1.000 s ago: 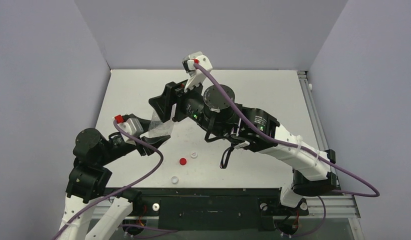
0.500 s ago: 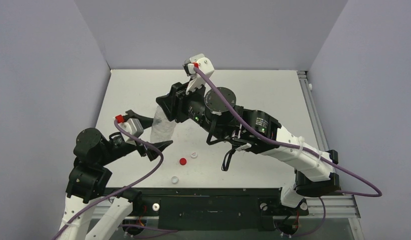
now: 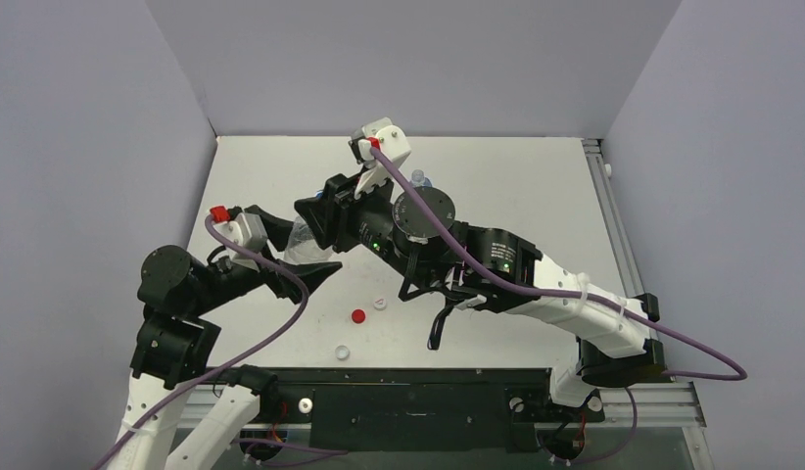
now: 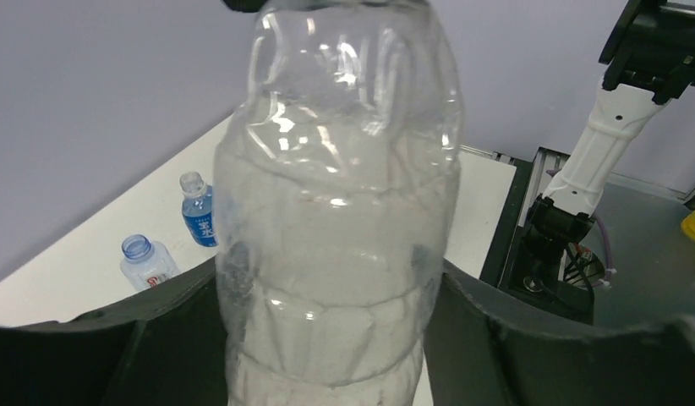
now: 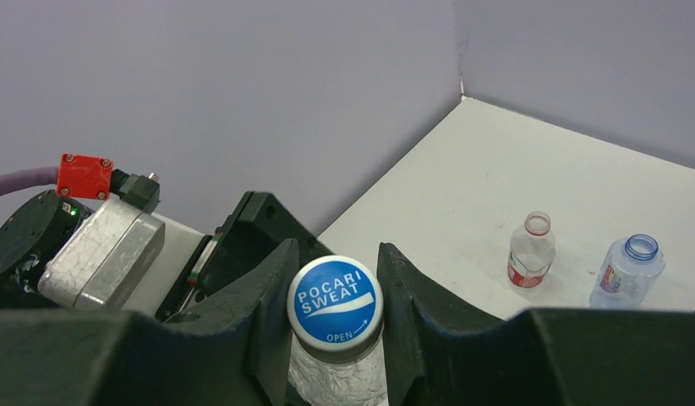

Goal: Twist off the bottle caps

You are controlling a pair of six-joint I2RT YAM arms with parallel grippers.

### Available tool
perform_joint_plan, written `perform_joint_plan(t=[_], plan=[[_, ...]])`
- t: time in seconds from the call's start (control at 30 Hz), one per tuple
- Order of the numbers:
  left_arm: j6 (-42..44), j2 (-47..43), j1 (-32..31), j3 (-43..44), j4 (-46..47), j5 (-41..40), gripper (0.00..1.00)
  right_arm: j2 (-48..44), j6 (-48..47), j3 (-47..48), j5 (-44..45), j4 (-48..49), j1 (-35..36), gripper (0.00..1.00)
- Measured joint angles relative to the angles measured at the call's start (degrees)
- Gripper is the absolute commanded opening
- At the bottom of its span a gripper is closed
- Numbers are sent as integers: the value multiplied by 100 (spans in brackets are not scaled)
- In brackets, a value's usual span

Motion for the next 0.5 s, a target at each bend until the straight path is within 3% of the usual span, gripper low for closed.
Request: perform_joint_plan(t=[0.03, 0.07, 0.1, 0.13, 0.17, 0.23, 0.37, 0.5], plan=[[-35, -11, -4, 2, 31, 20, 36, 0, 0, -35, 48, 59, -2, 0], [-63, -28, -7, 2, 44, 31, 33, 0, 4, -70, 90, 118, -2, 5], [-74, -46, -9, 0, 42, 33, 30, -2, 2, -96, 85, 177, 2, 22], [-76, -66, -15, -2, 24, 22, 29, -2, -7, -118, 98, 219, 4, 30], [-70, -85, -17, -11, 17, 7, 28, -2, -17, -129, 118, 238, 9, 46], [-28, -138, -26, -22, 11, -28, 28, -9, 0, -142, 181, 275, 26, 59], [68, -240, -24, -22, 68, -243, 26, -37, 57, -151, 413, 234, 42, 62], [181, -236, -26, -22, 42, -337, 26, -37, 81, -133, 466, 177, 46, 52]])
